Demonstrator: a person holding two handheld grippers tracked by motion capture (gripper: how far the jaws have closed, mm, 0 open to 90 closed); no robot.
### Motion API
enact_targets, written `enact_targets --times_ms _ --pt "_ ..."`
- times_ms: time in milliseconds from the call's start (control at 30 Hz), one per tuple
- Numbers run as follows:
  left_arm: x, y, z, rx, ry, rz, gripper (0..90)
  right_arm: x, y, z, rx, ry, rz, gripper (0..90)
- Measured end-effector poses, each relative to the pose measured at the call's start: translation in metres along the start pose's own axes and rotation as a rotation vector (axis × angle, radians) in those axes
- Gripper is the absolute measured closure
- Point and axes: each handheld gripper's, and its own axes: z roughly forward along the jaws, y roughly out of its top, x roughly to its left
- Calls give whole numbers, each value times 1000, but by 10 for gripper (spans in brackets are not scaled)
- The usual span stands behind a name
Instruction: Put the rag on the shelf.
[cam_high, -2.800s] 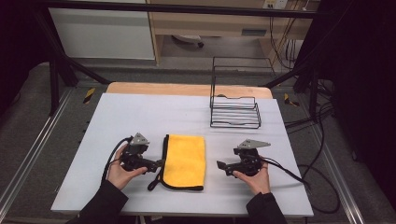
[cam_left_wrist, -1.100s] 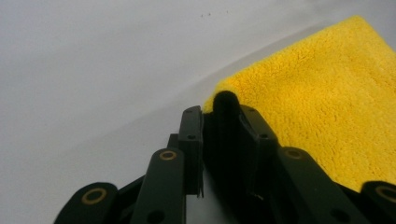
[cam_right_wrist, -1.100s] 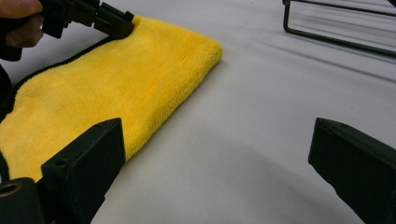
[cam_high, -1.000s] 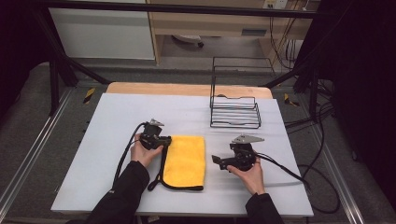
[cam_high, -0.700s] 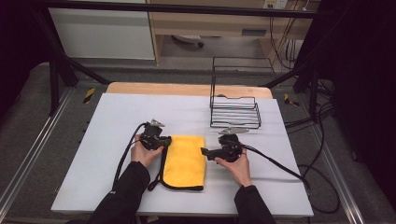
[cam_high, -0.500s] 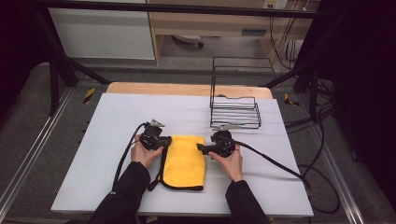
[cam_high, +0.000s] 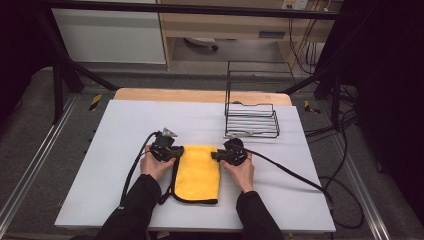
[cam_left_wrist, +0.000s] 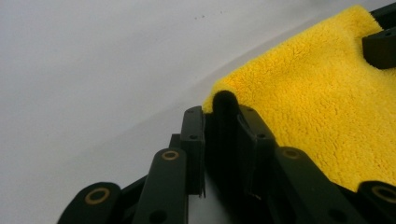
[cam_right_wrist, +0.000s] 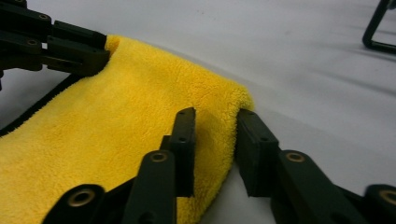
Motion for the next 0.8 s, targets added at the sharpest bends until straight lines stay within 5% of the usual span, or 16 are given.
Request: enact_targets --times_ms 233,500,800 --pt "-2 0 -1 1 11 12 739 1 2 0 6 12 30 828" --pt "6 0 -2 -1 -45 -72 774 2 3 -2 -3 6 49 839" --pt "6 0 -15 -53 -57 -64 791 5 6 -12 -46 32 35 843"
